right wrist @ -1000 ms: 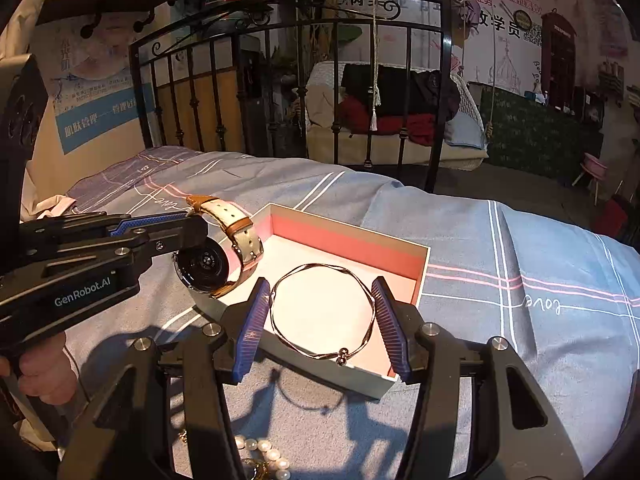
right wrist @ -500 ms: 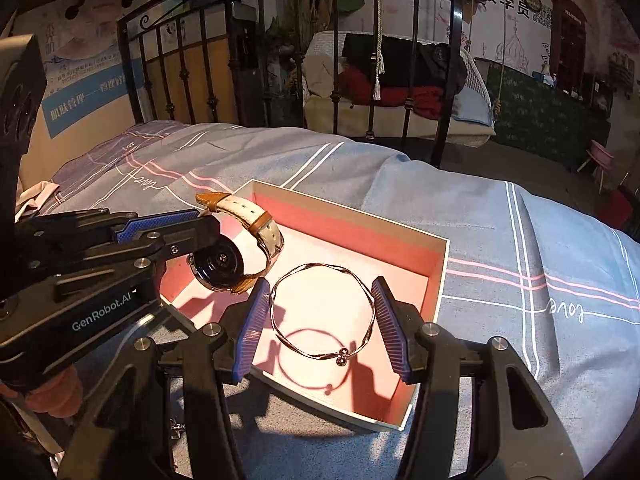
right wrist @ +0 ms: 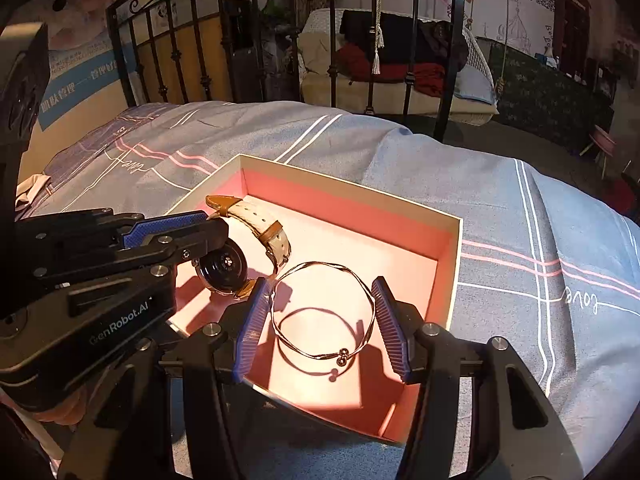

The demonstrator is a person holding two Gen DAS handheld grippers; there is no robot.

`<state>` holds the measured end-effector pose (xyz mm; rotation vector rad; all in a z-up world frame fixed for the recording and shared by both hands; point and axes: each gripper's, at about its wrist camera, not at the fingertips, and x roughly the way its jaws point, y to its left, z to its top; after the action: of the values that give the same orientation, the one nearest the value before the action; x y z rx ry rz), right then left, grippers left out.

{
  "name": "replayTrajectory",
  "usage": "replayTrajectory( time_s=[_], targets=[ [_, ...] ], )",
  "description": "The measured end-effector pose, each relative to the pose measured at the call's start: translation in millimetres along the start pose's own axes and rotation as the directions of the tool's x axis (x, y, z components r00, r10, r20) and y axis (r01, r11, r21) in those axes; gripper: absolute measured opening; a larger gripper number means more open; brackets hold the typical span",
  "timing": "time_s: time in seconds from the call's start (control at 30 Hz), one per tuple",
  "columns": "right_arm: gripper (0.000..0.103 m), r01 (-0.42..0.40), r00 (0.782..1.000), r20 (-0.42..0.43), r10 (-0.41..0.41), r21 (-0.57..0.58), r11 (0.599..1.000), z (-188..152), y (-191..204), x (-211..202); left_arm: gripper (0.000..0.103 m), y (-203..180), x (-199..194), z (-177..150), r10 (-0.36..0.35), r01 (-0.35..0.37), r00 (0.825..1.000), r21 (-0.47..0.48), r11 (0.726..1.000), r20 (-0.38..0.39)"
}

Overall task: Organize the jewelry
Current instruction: 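Carry the watch and bangle into the green box and open both tools, then move the right tool to the gold flower brooch and grasp it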

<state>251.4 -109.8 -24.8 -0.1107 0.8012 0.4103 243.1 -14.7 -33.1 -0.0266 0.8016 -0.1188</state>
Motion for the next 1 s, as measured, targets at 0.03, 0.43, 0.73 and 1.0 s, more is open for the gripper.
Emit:
replayTrajectory(
  time_s=[0.03,0.43,0.73,1.0],
  targets=[
    [0.053,0.0,1.0,-0.007,0.0,-0.001,1.0,0,0,2,0.013,0,2,0,0.006,-0.006,1.0,0.001,1.0,-0.006],
    [0.053,0.001,0.997,-0.082,-0.002,-0.015,1.0,2,2,23,0.013,1,17,5,0.054,-0.053,0.997,0.008,0.999,-0.058],
    [0.066,0.04,0.999,-0.025,-0.04,-0.034,0.999,3,5,-3,0.037,1,-12,10,0.06,-0.06,0.998,0.016,0.998,0.025],
    [0.093,0.079,0.977,0.194,-0.088,0.054,0.995,-20,-6,-108,0.068,-8,-88,-15,0.001,-0.013,0.989,0.08,0.997,0.149]
  ],
)
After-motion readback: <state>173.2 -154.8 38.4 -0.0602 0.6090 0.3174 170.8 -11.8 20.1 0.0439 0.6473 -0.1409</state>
